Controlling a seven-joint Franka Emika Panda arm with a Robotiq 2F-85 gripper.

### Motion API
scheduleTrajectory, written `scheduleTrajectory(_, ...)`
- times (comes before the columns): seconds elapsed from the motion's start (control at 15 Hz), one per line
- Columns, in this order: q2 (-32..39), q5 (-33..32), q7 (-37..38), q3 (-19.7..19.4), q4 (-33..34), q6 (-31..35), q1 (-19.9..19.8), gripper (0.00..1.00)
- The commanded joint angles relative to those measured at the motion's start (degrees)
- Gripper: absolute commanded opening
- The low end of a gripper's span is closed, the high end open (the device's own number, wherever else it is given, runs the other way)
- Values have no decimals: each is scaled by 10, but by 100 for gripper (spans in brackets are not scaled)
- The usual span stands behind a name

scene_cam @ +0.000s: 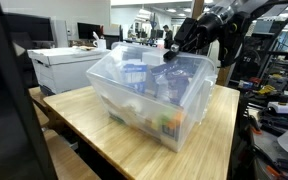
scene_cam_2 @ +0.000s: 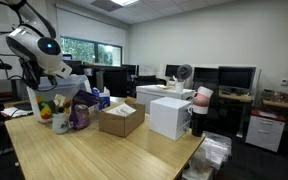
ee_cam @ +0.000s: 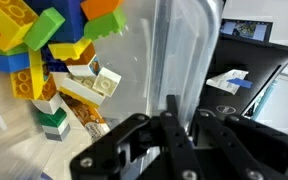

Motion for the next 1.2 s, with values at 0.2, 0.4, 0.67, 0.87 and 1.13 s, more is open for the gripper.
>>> scheduleTrajectory(0.2,-13,40,-56,-13,-31,-55,-32,5)
scheduleTrajectory(0.4,-10,40,-61,-17,-36,-70,-41,5)
scheduleTrajectory(0.67,-4,38,-60,-22,-39,-87,-51,5)
scheduleTrajectory(0.87,1,40,-65,-29,-42,-113,-56,5)
scheduleTrajectory(1.13,14,32,-57,-37,-43,-138,-64,5)
